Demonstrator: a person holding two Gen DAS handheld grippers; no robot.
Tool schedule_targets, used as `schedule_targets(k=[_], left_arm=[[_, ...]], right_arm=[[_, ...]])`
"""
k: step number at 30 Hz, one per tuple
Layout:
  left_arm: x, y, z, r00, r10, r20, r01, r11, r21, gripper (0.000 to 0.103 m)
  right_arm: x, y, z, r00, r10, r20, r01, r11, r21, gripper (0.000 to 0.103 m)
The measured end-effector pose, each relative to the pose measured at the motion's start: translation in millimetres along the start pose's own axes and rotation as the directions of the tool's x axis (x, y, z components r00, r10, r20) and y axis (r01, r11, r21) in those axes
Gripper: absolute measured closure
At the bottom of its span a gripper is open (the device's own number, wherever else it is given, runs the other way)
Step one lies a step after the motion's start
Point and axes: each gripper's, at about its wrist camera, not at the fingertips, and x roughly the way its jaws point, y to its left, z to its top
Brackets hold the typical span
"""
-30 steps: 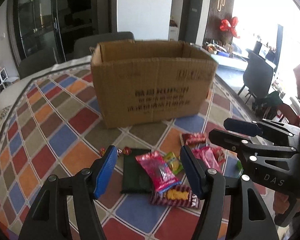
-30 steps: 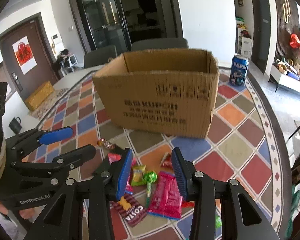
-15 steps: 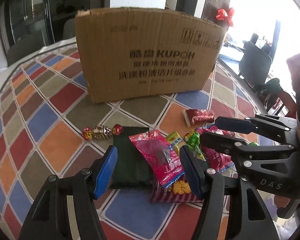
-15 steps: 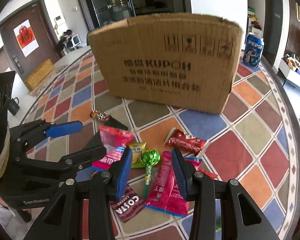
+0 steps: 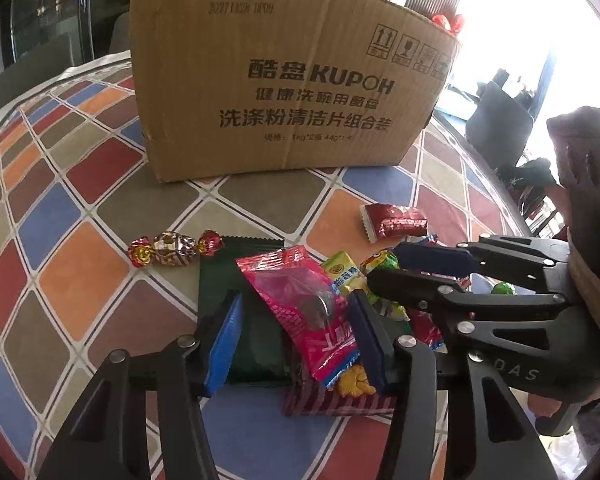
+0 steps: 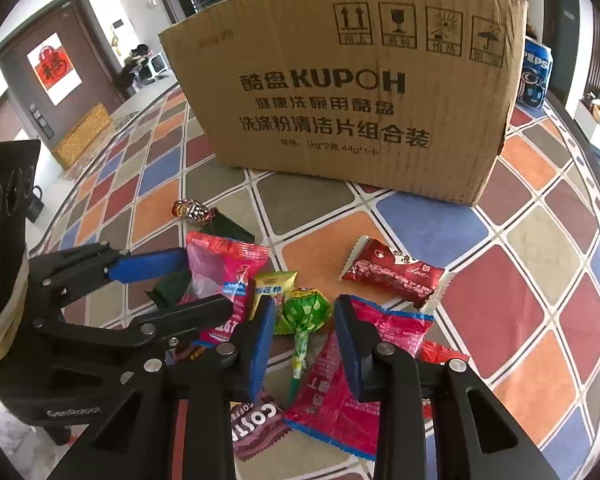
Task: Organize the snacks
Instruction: 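Grasp the green lollipop with the right tool while the left grasps the pink candy bag, then carry the lollipop and pink bag into the box and open both tools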
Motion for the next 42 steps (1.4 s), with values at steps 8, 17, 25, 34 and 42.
schedule_targets(k=[8, 17, 25, 34, 42], left_arm=[[4, -5, 0, 1.000, -0.030, -0.003, 0.030, 1.000, -0.010, 0.069], [-8, -5, 0, 1.000, 0.010, 0.026, -0.009, 1.000, -0.024, 0.071], [-35, -12, 5, 0.995, 0.042, 0.094, -0.041, 0.999, -0.008, 0.071], [-77, -19, 17, 0.976, 0.070, 0.204, -0.072, 0.997, 0.004, 0.071], [-116, -25, 33, 0.948, 0.067, 0.312, -0.079, 0.997, 0.025, 0.071]], right_arm=[[11, -7, 1, 0.999, 0.024, -0.024, -0.023, 0.999, 0.041, 0.075], [3, -9, -2, 1.000, 0.005, 0.002, -0.006, 0.998, 0.059, 0.077], [-21, -5, 0, 0.998, 0.004, 0.060, -0.008, 0.998, 0.066, 0.077], [-58, 5, 8, 0.989, -0.003, 0.149, -0.006, 0.998, 0.062, 0.077], [-93, 20, 22, 0.969, -0.011, 0.248, 0.003, 0.999, 0.032, 0.077]])
